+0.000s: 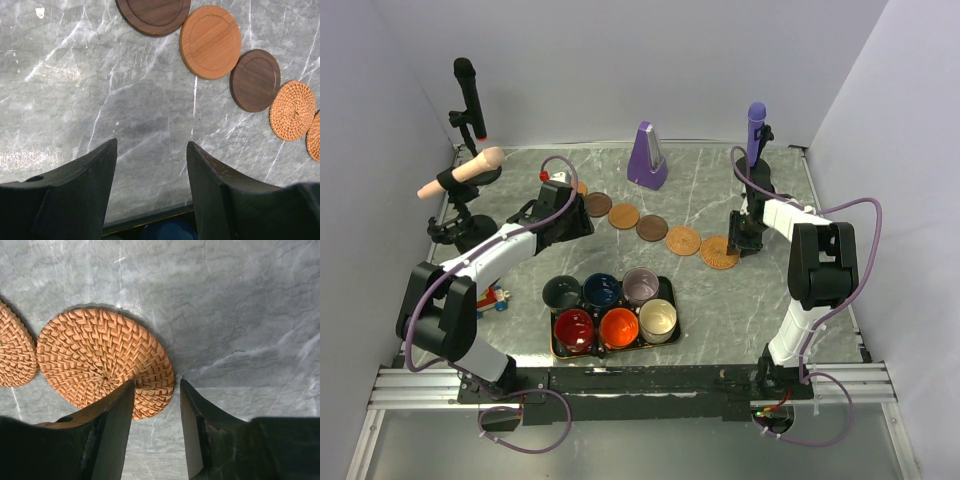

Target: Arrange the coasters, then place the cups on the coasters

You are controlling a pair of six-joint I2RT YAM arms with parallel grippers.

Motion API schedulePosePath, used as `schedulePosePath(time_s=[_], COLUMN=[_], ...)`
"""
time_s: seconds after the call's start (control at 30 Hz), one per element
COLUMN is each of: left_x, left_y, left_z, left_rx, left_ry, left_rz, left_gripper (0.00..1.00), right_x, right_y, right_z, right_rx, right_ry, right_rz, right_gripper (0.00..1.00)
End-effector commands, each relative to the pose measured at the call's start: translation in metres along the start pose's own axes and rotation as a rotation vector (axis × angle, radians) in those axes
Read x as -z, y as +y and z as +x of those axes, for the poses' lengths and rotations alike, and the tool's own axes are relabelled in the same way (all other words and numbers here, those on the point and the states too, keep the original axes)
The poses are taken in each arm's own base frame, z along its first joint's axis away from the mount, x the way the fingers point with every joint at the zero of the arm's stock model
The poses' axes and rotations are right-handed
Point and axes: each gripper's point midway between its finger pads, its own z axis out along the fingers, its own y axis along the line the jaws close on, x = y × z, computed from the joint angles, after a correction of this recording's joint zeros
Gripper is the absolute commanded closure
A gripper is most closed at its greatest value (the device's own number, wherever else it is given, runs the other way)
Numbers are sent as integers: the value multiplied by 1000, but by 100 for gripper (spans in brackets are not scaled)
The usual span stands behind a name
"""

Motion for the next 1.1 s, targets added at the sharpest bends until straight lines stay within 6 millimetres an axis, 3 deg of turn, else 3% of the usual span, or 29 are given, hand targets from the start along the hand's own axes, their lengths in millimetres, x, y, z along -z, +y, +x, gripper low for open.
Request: schedulePosePath(time_s=[0.0, 0.23, 0.43, 0.67, 0.77, 0.87, 1.07], left_x=[6, 18, 59, 124, 146, 166, 178], left_y=[-11, -12, 5, 50, 62, 56, 55], left_z=[-26, -38, -39, 8, 37, 64, 119], left_rx=[9, -9, -7, 128, 192, 263, 413], left_ry=[-65, -94, -91, 26, 141, 232, 383], left_rz=[25, 10, -72, -205, -243, -201, -162], left_gripper=[37, 37, 32, 7, 7, 7, 11], right_x=[6, 20, 52, 78, 81, 84, 81], right_y=[3, 5, 10, 25, 32, 45, 77], right_z=[6, -8, -34, -61, -69, -80, -81], right_rx=[1, -6, 12, 62, 92, 136, 189], right_ry=[17, -41, -191, -365, -402, -432, -438], right_rz=[14, 14, 2, -50, -50, -52, -91], right_gripper=[48, 36, 23, 23, 23, 23, 23])
